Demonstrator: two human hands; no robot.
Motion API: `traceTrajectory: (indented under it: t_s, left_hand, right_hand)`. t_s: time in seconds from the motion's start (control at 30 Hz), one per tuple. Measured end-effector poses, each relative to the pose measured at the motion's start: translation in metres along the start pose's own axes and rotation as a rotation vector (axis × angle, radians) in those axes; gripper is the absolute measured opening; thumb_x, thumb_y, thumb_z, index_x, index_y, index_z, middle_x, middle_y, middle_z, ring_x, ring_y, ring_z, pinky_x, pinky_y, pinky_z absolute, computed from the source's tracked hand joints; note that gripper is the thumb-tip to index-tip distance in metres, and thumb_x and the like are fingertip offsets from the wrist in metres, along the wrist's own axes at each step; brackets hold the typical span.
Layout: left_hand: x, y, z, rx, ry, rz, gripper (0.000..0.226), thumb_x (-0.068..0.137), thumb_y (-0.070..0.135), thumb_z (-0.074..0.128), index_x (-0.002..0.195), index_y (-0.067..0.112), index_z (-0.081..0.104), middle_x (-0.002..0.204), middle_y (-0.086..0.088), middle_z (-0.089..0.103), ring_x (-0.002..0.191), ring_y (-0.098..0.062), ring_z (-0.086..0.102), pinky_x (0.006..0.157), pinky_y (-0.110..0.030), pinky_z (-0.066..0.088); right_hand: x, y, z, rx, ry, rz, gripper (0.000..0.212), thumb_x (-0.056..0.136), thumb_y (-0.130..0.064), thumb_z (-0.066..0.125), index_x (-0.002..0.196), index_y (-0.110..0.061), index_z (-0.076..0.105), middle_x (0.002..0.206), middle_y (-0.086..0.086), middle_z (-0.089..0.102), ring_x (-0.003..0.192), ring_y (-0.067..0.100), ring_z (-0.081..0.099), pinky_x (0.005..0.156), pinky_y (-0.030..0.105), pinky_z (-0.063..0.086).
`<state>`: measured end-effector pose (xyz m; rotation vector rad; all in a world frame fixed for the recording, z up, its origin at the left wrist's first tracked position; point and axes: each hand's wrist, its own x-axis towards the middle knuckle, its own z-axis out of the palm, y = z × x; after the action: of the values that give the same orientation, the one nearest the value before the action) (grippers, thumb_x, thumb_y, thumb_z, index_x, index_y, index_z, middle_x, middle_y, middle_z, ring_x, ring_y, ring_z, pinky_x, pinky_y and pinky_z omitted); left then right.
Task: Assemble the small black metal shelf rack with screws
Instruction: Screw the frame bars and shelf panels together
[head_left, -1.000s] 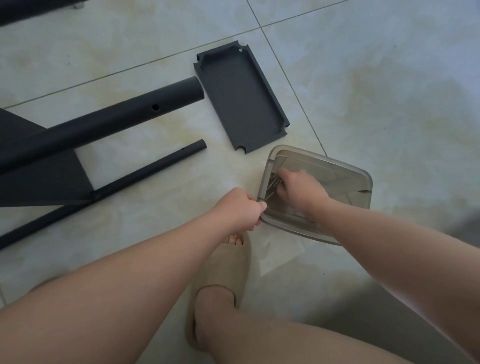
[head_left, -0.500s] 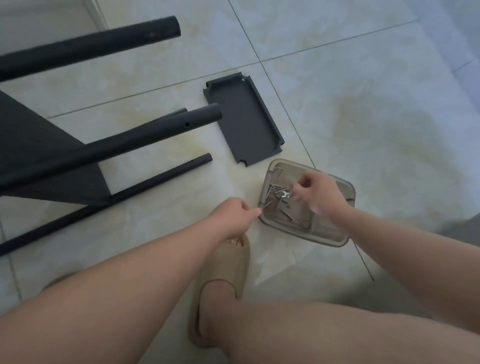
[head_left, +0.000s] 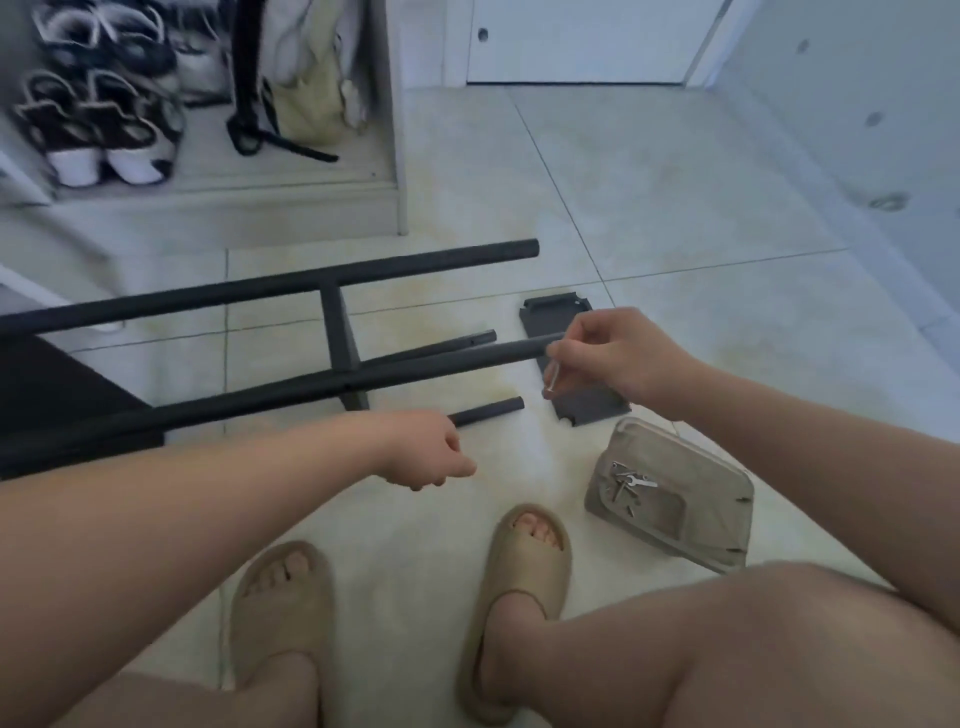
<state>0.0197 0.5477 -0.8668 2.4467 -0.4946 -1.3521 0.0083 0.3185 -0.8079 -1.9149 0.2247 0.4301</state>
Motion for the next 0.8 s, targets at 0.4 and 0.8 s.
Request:
traceTrajectory:
  t_s: [0.4, 0.8]
  left_hand:
    - [-0.069, -0.129, -0.062, -0.530, 0.458, -0.137, 0.018, 0.099, 0.036, 0.056, 0.096, 0.019, 0.060, 0.092, 0.000, 0.073, 0.082, -0.018, 0.071, 0.066, -0.032, 0.053]
    - [-0.024, -0.146, -0.078, -0.554, 0.523, -0.107, 0.039, 0.097, 0.046, 0.053, 0.091, 0.011, 0.071, 0.096, -0.002, 0.072, 0.089, -0.022, 0.066, 0.089, -0.041, 0.052]
  right_hand:
    - [0.018, -0.078, 0.139, -0.051, -0.133, 0.009, 0.024, 0.103, -0.020, 0.058, 0.091, 0.000, 0.059, 0.084, 0.016, 0.076, 0.078, 0.028, 0.077, 0.077, 0.036, 0.064]
    - [0.054, -0.063, 0.167, -0.291, -0.062, 0.037, 0.023, 0.097, -0.027, 0.068, 0.095, -0.007, 0.054, 0.068, 0.005, 0.062, 0.059, 0.018, 0.065, 0.066, 0.025, 0.058]
